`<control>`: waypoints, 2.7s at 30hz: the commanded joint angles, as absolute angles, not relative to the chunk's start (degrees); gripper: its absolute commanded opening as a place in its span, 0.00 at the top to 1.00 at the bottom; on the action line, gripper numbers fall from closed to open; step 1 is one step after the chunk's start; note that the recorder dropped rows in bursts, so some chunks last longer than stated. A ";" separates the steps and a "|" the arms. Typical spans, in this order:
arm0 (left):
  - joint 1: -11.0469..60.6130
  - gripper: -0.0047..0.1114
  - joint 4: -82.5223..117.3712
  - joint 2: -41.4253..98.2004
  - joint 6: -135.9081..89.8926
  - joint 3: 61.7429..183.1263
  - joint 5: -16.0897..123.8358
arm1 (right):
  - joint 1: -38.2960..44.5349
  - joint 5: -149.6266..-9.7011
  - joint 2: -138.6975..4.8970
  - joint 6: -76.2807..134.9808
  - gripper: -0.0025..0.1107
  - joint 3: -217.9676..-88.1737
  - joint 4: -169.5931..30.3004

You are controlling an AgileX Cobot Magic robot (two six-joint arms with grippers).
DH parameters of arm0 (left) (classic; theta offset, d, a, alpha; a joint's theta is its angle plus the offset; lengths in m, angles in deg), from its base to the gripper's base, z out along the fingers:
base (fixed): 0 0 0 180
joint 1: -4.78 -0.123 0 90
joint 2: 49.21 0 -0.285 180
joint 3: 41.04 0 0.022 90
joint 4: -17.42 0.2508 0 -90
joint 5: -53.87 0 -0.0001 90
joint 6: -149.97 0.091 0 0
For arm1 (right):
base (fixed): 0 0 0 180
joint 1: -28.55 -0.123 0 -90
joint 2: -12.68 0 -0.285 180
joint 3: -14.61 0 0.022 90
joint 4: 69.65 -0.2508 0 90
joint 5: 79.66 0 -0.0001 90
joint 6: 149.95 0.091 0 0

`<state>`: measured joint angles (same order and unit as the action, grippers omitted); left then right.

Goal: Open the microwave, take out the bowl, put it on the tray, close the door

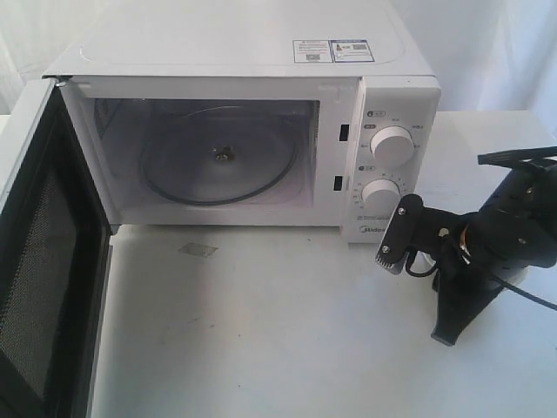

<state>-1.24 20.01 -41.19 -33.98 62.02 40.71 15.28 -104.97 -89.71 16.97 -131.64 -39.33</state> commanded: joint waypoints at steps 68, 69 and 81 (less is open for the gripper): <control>-1.30 0.96 19.55 -41.43 -34.03 61.74 40.57 | 14.33 -118.15 -25.30 25.75 0.98 -127.41 -90.98; -1.30 0.96 19.55 -41.43 -34.03 61.74 40.57 | 14.33 -116.25 -25.16 25.75 0.98 -125.97 -90.85; -1.30 0.96 19.55 -41.43 -34.03 61.74 40.57 | 14.33 -97.22 -11.42 25.75 0.98 -105.53 -93.54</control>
